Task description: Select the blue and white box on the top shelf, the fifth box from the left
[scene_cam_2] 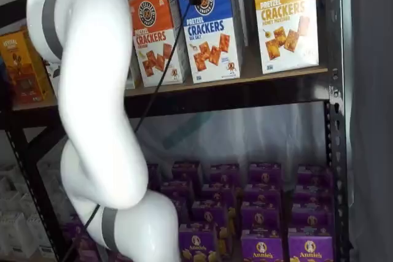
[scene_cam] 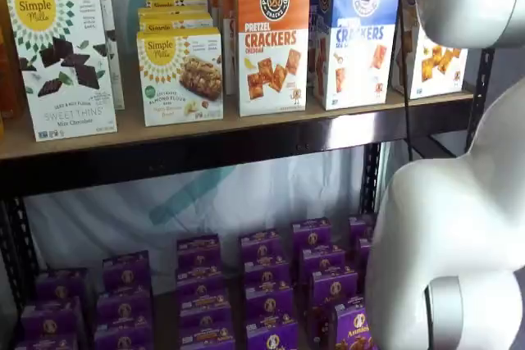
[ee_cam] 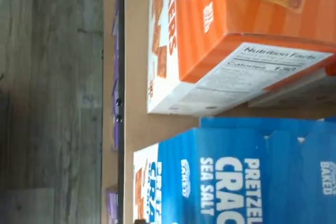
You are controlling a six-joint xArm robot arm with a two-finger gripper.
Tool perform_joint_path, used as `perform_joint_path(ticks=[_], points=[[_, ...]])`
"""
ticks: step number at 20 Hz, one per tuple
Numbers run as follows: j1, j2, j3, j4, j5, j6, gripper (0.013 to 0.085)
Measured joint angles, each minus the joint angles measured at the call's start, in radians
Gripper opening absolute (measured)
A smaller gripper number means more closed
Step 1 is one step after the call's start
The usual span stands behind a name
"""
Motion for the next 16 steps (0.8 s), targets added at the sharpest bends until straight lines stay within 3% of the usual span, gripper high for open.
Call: perform_joint_path(ticks=[9,16], points=[[0.020,0.014,-0.007,-0.045,0.026,0.004,0.0850],[0.024,0.009,0.011,-0.044,0.015,0.007,0.0850]])
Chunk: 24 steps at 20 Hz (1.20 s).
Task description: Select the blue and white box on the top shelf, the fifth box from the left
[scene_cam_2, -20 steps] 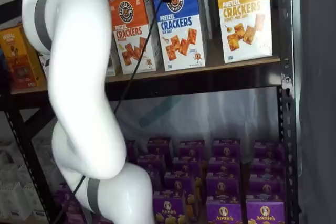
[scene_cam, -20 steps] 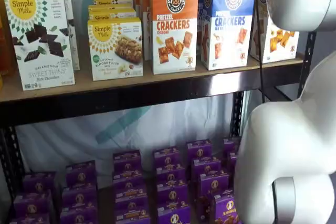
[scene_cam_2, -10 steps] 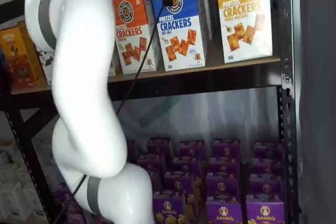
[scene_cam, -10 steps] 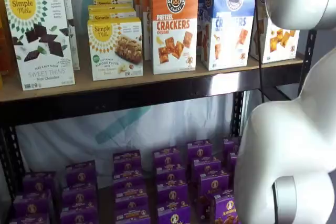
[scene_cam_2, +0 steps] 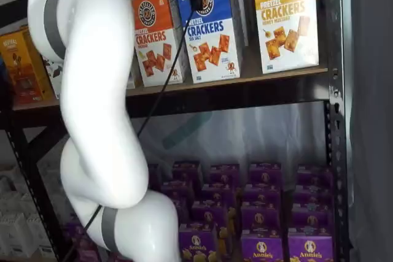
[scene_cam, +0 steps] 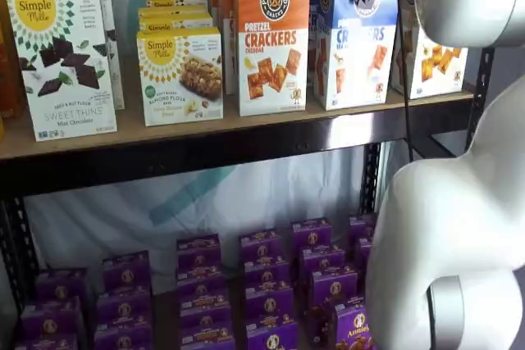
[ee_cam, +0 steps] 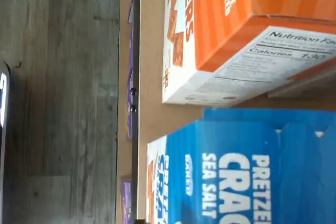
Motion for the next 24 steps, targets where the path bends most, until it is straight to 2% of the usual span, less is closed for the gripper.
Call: perform_joint_path(ticks=[2,4,5,7,8,9,18,19,20,23,24], points=[[0.001,-0.003,0.005,0.000,-0.003,0.000,0.0850],[0.002,-0.008,0.015,-0.001,-0.011,0.001,0.0770],[0.002,-0.010,0.018,0.001,-0.013,0.001,0.0770],[0.002,-0.014,0.024,0.005,-0.016,0.001,0.0690],[0.002,-0.015,0.026,0.006,-0.018,0.001,0.0690],[0.002,-0.017,0.029,0.007,-0.020,0.002,0.0650],[0.006,-0.025,0.041,0.009,-0.027,0.006,0.0650],[0.007,-0.025,0.041,0.009,-0.026,0.006,0.0610],[0.007,-0.025,0.042,0.009,-0.026,0.007,0.0610],[0.008,-0.026,0.042,0.010,-0.024,0.007,0.0530],[0.008,-0.024,0.038,0.007,-0.019,0.008,0.0530]])
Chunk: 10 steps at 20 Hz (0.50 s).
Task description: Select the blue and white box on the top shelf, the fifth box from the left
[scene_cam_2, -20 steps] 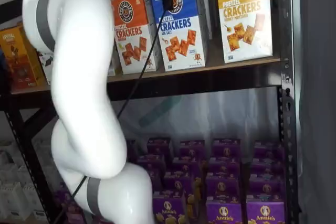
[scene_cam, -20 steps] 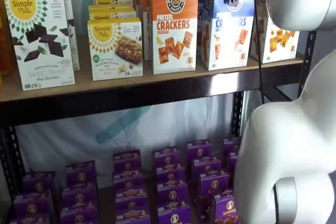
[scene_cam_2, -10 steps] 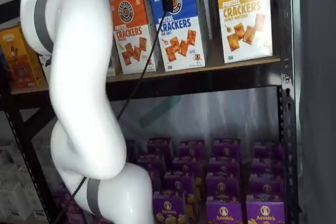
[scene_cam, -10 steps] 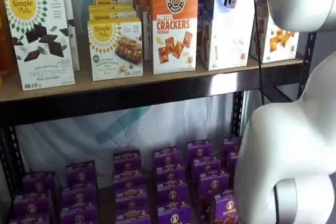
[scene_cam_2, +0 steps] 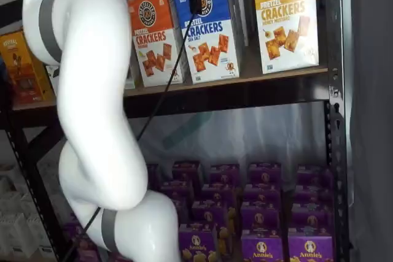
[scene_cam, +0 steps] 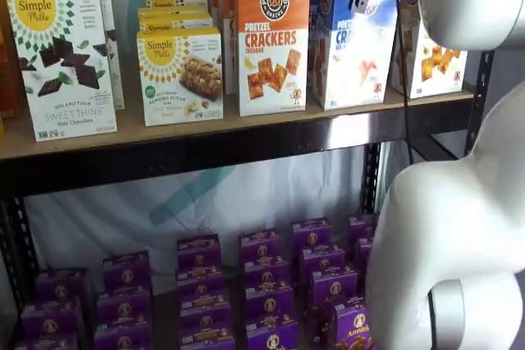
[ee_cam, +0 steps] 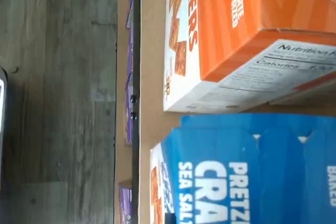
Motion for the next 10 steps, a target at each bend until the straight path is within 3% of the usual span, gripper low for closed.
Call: perform_joint_path(ticks=[10], points=[[0.002,-0.008,-0.038,-0.021,0.094,0.006,0.0530]])
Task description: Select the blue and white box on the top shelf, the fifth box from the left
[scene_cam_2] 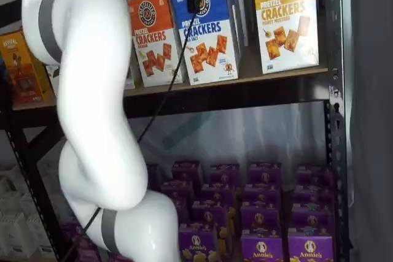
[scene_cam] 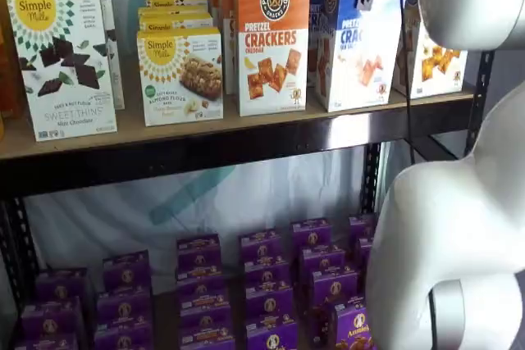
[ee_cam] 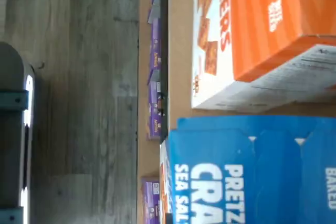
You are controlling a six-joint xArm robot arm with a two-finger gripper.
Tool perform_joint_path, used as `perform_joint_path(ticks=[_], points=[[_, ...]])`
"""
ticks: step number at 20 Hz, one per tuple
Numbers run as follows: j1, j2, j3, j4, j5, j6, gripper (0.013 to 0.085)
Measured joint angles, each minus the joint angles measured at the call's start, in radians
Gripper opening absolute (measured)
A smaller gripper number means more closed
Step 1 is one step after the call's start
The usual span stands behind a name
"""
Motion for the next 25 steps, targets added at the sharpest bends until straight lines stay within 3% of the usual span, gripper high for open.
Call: perform_joint_path(ticks=[8,25], points=[[-0.022,-0.064,0.003,0.003,0.123,-0.008,0.0530],[-0.030,-0.304,0.274,-0.019,0.122,-0.029,0.0530]])
